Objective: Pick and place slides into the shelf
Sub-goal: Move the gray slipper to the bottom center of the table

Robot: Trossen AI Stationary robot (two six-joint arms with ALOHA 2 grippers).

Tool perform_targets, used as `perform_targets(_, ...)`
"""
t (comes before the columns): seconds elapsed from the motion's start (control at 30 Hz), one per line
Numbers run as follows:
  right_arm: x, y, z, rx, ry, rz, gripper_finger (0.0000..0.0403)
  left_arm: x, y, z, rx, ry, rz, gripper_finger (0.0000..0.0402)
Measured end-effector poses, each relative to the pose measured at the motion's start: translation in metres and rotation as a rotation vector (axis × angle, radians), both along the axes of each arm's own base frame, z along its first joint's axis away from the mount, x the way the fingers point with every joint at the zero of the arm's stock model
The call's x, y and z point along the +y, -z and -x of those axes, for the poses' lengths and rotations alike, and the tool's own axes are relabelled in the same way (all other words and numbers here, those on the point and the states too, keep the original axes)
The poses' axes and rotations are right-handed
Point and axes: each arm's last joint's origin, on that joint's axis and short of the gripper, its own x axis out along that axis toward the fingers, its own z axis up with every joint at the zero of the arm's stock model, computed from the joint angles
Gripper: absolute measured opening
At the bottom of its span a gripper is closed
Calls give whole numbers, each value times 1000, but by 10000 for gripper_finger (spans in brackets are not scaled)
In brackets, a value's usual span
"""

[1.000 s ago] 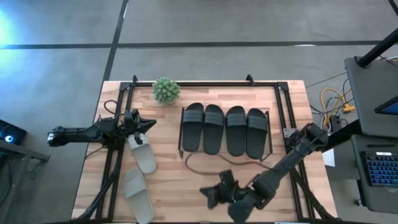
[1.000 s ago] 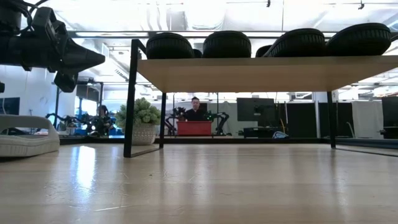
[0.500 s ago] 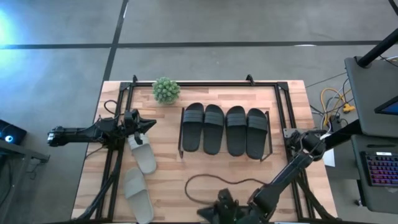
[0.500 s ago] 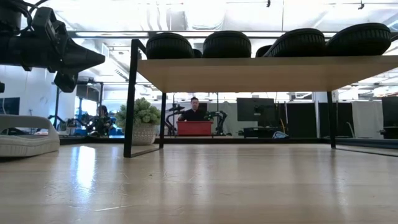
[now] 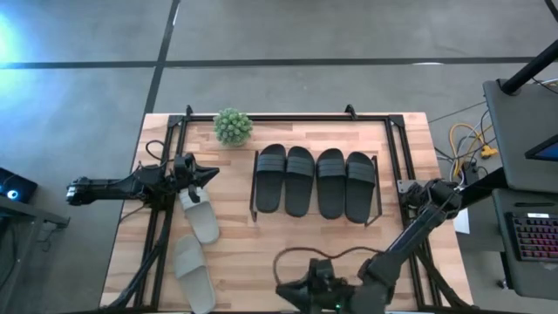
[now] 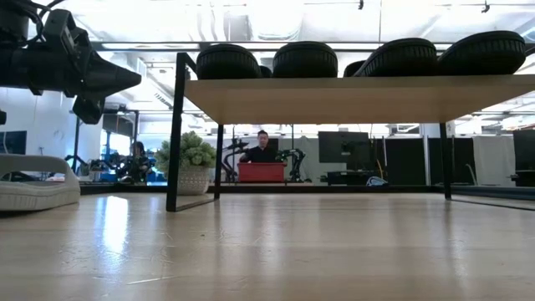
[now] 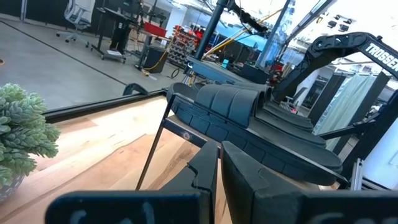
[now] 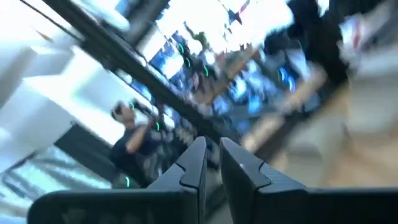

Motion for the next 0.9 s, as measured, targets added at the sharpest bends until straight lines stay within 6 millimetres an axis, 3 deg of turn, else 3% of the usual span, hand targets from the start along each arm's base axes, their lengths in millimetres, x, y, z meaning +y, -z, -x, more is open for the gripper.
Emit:
perform_targets(0.17,-31,-23,-10,-54,178,13,38,0,0,0,2,0,0,6)
perform_targets(0.27,-44,-32,-21,-91,-43,131,38,0,0,0,2,1,0,6)
perform_targets(0.4,-75,-42,-45,-219,-407,165,38,0,0,0,1,1,0,6)
perform_targets(0.5,-112,-39,-65,-230,-487,209,38,0,0,0,0,0,0,6)
perform_targets(0.6,-149,-40,-73,-238,-546,253,38,0,0,0,0,0,0,6)
perform_targets(0.73,-194,-57,-51,-282,-556,295,38,0,0,0,-1,0,0,6)
perform_targets(0.9,-246,-64,7,-294,-531,375,38,0,0,0,-3,1,0,6)
